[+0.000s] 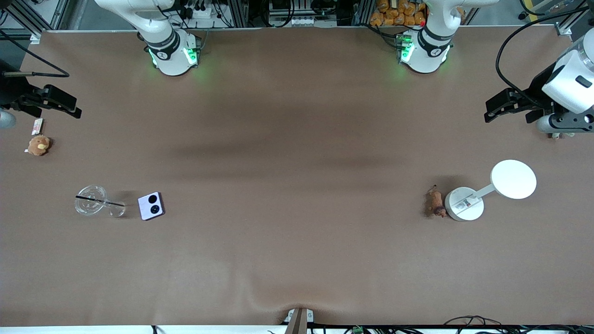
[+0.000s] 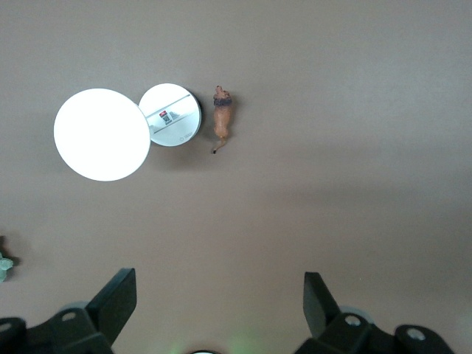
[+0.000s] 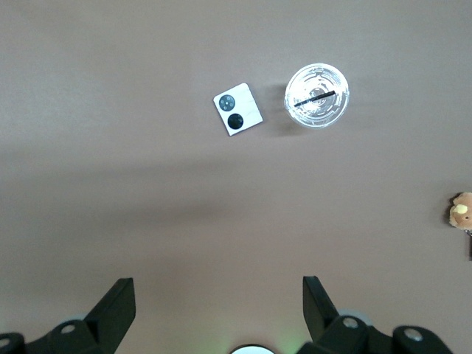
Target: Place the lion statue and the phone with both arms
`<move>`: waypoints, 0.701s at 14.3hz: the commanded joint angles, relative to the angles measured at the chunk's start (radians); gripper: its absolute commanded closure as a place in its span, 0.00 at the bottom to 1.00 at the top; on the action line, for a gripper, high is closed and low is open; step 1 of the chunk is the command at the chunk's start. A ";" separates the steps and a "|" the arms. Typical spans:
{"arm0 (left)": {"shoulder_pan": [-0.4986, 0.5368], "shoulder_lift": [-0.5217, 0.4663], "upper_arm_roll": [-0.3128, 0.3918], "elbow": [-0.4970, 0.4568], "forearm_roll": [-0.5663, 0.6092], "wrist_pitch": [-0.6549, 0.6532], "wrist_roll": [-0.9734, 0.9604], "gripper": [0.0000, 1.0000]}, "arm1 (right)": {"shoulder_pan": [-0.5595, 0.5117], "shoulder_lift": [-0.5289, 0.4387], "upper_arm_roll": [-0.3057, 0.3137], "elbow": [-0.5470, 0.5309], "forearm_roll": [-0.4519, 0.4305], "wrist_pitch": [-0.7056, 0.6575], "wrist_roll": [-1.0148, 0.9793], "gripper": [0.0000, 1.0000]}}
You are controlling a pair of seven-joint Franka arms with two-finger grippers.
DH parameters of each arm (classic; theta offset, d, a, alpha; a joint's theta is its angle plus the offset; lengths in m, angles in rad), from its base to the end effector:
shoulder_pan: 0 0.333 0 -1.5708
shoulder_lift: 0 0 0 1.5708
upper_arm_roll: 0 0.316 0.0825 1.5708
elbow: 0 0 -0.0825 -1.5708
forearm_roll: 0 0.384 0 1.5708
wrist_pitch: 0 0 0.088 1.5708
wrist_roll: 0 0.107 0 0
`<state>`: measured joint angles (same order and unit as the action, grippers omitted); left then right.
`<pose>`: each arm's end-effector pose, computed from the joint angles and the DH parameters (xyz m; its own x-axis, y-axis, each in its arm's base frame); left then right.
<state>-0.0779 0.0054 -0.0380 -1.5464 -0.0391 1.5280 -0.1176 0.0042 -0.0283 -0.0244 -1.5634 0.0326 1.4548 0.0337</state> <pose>0.5478 -0.0681 0.6294 0.9996 0.0000 -0.0282 0.0010 -0.9993 0.0362 0.5334 -0.0072 0.6337 0.9954 -0.0500 -0.0812 -0.0526 -0.9981 -0.0306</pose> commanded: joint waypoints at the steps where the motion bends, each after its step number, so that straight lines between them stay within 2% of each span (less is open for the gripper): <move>1: 0.006 -0.015 -0.002 0.000 0.008 -0.014 0.003 0.00 | -0.009 -0.016 0.009 -0.007 -0.010 -0.011 0.006 0.00; 10: 0.004 -0.016 -0.003 0.009 0.039 -0.031 0.007 0.00 | -0.015 -0.002 0.014 -0.004 -0.010 0.004 0.015 0.00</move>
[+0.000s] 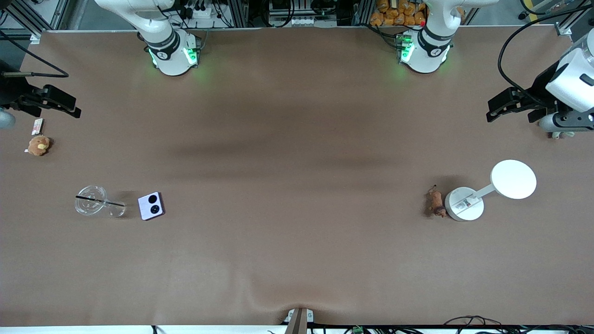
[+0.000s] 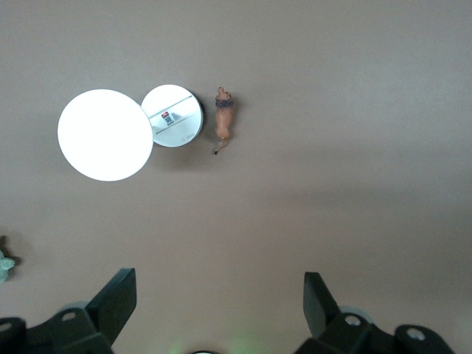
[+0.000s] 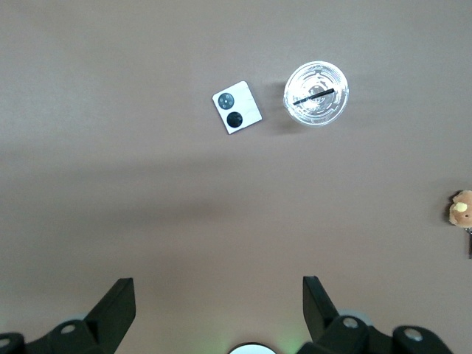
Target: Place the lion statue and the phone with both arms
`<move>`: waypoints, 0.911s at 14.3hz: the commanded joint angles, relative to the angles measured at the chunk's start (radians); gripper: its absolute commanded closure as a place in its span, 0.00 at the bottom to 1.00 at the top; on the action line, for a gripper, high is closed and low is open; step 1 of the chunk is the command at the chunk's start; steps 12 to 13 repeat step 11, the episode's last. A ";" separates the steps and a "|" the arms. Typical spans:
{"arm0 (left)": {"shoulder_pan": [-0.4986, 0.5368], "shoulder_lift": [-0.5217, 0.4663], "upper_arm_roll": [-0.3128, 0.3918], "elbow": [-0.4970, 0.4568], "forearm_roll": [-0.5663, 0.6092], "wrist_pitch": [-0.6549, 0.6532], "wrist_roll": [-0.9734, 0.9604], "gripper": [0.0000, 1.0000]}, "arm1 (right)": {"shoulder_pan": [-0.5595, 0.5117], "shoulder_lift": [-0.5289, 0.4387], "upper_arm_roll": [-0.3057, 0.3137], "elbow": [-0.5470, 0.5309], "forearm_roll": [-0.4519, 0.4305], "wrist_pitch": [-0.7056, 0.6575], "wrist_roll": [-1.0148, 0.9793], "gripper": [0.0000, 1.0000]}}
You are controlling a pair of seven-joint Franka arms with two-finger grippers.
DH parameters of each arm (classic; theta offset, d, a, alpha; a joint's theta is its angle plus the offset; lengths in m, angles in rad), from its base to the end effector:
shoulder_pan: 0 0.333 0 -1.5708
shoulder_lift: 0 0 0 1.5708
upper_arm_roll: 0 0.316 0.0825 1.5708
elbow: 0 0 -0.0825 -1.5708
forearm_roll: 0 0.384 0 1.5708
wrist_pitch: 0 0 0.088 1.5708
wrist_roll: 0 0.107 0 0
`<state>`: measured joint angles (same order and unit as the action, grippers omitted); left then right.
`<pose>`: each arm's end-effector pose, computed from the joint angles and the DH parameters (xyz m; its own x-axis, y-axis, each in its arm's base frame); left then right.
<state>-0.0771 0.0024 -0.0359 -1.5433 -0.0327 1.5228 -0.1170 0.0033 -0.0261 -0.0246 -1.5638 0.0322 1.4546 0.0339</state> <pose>0.5467 -0.0657 0.6320 0.9996 0.0024 -0.0265 0.0032 -0.9995 0.0299 0.5341 -0.0078 0.6323 0.9951 -0.0513 -0.0840 -0.0540 -0.9981 -0.0300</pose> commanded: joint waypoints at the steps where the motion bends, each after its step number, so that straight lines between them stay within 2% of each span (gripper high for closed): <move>1: -0.004 -0.024 -0.007 0.003 0.056 -0.032 0.007 0.00 | -0.011 -0.006 0.014 -0.004 -0.008 0.006 0.015 0.00; 3: 0.002 -0.032 -0.033 0.002 0.071 -0.032 0.007 0.00 | -0.009 -0.006 0.015 0.007 -0.009 0.006 0.012 0.00; 13: 0.007 -0.028 -0.027 0.026 0.073 -0.036 0.007 0.00 | -0.020 -0.005 0.012 0.033 -0.009 0.001 0.014 0.00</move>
